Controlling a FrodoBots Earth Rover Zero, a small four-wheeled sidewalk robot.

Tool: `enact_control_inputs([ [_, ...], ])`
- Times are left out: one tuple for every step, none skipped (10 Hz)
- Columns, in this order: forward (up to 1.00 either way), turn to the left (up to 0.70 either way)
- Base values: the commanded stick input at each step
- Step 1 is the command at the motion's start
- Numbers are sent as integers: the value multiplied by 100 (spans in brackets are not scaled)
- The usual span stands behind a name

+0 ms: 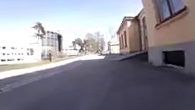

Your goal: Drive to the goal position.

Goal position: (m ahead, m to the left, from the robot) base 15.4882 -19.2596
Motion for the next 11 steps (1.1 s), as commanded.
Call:
enact_control_inputs([
  [85, 0],
  [85, 0],
  [85, 0],
  [85, 0],
  [85, 0],
  [85, 0],
  [85, 0],
  [85, 0],
  [85, 0],
  [85, 0],
  [85, 0],
])
